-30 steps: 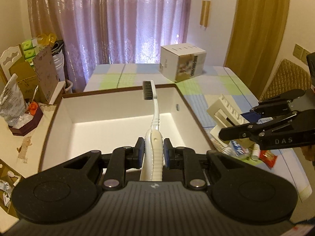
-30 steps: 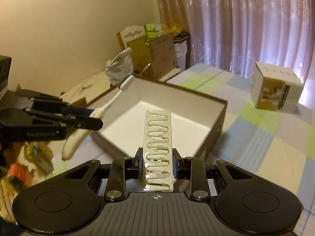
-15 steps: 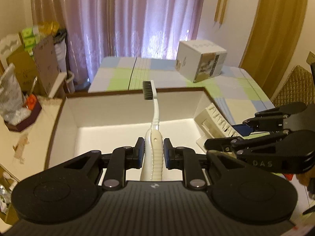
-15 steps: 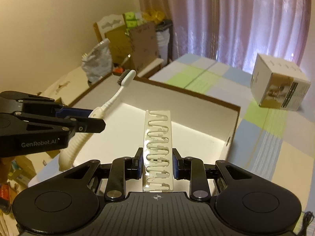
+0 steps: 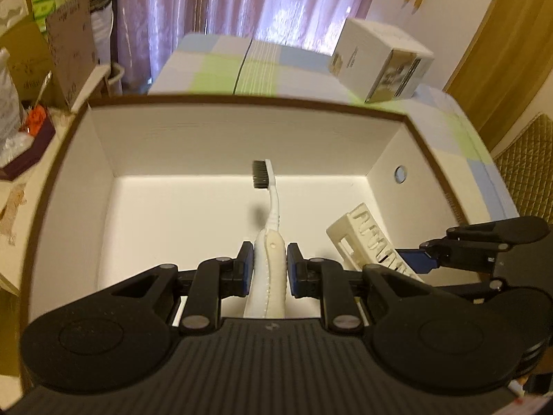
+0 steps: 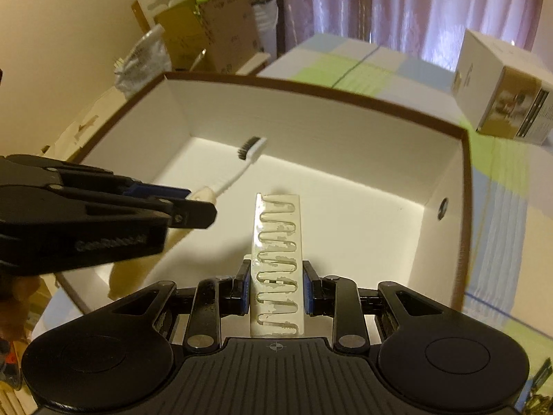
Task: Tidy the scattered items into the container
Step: 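Carry the toothbrush and white holder over the open brown box with both tools, then lower both items into the box and open both tools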
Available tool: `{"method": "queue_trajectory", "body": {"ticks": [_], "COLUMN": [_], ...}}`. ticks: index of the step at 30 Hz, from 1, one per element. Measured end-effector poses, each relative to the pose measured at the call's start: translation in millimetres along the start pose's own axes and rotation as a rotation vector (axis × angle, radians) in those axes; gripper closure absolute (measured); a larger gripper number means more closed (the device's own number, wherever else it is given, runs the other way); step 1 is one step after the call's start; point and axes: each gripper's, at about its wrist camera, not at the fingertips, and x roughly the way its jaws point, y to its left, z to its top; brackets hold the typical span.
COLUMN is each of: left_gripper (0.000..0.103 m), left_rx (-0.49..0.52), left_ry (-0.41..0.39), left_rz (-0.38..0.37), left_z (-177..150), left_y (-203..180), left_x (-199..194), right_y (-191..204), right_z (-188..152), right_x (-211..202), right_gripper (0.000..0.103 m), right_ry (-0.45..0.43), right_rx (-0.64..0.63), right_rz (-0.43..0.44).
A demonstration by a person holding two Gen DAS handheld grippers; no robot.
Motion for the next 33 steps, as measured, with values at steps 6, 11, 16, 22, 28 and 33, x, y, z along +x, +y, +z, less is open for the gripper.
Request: {"method": "queue_trajectory", "body": {"ticks": [6,11,16,22,28,33], "left_gripper": [0.087,0.087,0.086,0.076,0.052,0.038], "left_rx": [-0.047,-0.053,-0.033,-0.007,0.018,0.050], "left_ry": [0.112,0.154,0.153,0.139,0.134,0.122], "left_rz": [0.008,0.011,0.025,0.048,0.081,0.104], "left_z": [-6,-9,-10,-10,-12,-16], "left_y": [8,14,17,19,17,14], "left_x": [25,29,22,9,-3,-15], "right_y": [3,5,6,10,11,13], "right_z": [-1,-3,-2,-4,-9,-13], "right_x": [17,23,26,30,13,5], "right_gripper": [0.078,0.078,0.078,0.070,0.023,0.018], "right_ry": [0.055,0.078,0.091,0.115,0.076,0.068], "right_rx": [0.010,0.012,0.019,0.020,0.011,0.010], "right_rz": [-0.001,0.000,-0.003,-0.030,-0.056,-0.045]}}
